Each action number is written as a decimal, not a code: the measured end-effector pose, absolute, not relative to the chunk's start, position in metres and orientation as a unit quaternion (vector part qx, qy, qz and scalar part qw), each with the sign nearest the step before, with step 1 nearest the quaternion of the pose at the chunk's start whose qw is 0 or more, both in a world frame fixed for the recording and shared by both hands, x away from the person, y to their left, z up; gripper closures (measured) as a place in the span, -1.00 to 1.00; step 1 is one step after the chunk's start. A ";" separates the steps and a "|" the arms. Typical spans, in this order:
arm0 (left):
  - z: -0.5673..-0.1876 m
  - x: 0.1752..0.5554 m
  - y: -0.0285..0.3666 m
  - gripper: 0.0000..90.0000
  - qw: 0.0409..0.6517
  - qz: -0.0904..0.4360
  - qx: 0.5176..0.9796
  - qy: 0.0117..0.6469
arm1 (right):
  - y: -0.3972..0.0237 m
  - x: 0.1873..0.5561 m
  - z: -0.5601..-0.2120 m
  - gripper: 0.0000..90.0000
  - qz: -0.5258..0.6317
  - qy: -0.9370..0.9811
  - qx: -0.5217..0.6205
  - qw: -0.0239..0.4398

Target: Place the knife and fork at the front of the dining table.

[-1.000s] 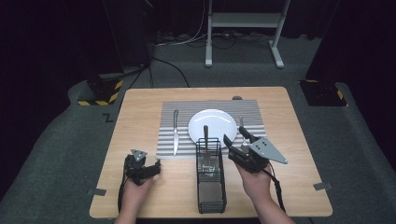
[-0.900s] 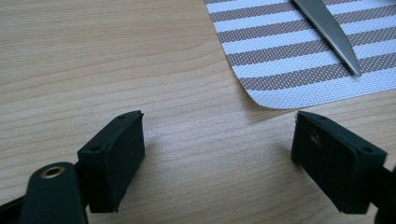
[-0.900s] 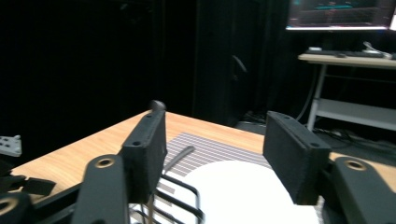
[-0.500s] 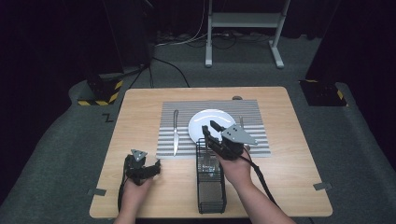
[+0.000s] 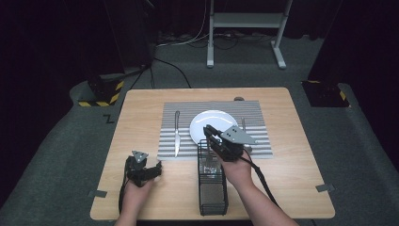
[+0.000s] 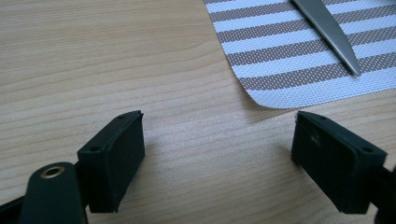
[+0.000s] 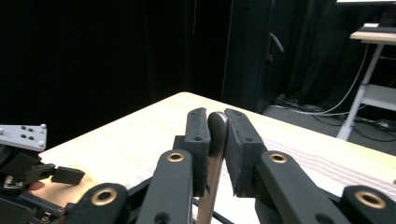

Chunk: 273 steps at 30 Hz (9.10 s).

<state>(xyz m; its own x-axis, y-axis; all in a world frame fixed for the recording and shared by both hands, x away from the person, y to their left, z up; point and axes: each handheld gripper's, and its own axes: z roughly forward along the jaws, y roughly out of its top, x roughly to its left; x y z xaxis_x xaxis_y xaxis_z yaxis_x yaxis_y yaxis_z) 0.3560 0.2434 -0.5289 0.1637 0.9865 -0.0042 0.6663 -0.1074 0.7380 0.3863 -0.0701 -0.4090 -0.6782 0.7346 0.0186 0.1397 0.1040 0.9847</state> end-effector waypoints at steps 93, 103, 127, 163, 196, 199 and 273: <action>-0.529 0.356 0.243 -0.61 0.308 0.260 0.697 0.593 | -0.230 0.376 -0.406 0.93 0.588 0.599 0.379 0.388; -0.529 0.355 0.243 -0.61 0.308 0.261 0.696 0.594 | -0.231 0.404 -0.421 0.93 0.566 0.614 0.402 0.375; -0.529 0.355 0.243 -0.61 0.308 0.261 0.696 0.594 | -0.224 0.424 -0.426 0.93 0.551 0.623 0.413 0.371; -0.529 0.352 0.243 -0.58 0.309 0.260 0.697 0.593 | -0.220 0.514 -0.448 0.92 0.509 0.633 0.484 0.326; -0.529 0.349 0.242 -0.53 0.310 0.263 0.696 0.592 | -0.215 0.568 -0.486 0.89 0.447 0.658 0.534 0.287; -0.529 0.349 0.242 -0.53 0.310 0.263 0.696 0.592 | -0.214 0.569 -0.488 0.89 0.443 0.660 0.536 0.283; -0.529 0.350 0.242 -0.53 0.309 0.263 0.698 0.590 | -0.247 0.432 -0.512 0.89 0.328 0.748 0.486 0.312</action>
